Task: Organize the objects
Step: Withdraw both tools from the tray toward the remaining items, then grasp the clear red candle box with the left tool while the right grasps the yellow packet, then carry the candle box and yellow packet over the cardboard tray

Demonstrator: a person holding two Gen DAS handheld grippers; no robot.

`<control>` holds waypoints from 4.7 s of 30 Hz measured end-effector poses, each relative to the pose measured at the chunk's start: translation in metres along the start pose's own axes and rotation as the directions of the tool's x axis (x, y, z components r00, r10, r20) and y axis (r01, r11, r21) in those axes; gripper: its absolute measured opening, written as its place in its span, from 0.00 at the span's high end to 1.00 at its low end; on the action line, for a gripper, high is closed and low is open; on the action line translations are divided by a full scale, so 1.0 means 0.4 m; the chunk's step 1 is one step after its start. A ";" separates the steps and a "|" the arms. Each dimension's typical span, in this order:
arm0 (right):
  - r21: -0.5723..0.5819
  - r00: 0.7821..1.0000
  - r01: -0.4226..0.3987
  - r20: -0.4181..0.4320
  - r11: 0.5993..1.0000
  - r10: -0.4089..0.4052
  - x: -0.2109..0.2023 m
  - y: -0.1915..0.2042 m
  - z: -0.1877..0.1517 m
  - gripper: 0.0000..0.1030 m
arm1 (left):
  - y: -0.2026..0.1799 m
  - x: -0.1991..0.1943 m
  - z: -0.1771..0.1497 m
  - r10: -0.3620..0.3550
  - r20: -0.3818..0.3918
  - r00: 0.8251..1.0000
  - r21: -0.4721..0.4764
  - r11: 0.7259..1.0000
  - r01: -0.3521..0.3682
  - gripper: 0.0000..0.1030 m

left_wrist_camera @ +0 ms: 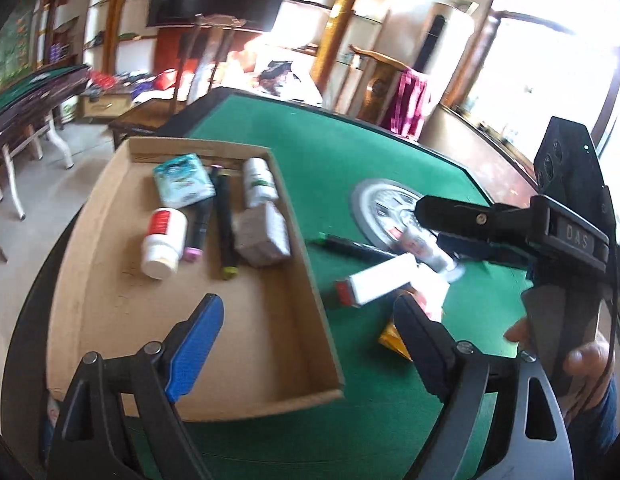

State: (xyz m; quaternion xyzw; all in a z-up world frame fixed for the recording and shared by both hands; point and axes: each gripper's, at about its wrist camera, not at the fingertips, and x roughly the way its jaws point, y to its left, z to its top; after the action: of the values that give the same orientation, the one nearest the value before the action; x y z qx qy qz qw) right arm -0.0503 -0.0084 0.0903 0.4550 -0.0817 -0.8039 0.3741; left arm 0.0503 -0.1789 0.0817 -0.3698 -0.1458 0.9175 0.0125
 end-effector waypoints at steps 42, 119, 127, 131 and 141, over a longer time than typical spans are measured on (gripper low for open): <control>0.185 0.996 -0.061 -0.046 0.981 0.071 -0.092 -0.312 -0.168 0.00 | -0.178 0.117 -0.178 0.108 -0.148 0.983 0.142 0.986 -0.087 0.74; -0.101 0.979 0.200 0.061 0.975 -0.195 -0.110 -0.074 -0.283 0.53 | -0.156 -0.060 -0.167 0.173 0.075 0.982 0.136 0.974 -0.182 0.74; -0.126 0.984 0.179 0.048 0.976 -0.174 -0.113 -0.007 -0.275 0.53 | -0.052 -0.124 -0.149 0.157 0.124 0.980 0.050 0.985 -0.164 0.74; -0.161 0.989 0.145 0.035 0.976 -0.141 -0.102 0.063 -0.259 0.53 | 0.026 -0.161 -0.137 0.176 0.145 0.974 -0.005 0.984 -0.177 0.74; -0.267 0.995 0.098 -0.003 0.959 -0.103 -0.016 0.221 -0.180 0.53 | 0.172 -0.169 -0.068 0.206 0.125 0.971 -0.052 0.978 -0.201 0.74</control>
State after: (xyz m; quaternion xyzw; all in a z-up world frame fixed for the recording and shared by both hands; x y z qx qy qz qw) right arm 0.0551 -0.0515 0.0949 0.4110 0.0534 -0.8217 0.3912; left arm 0.1235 -0.2467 0.0897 -0.3224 -0.1254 0.9331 -0.0982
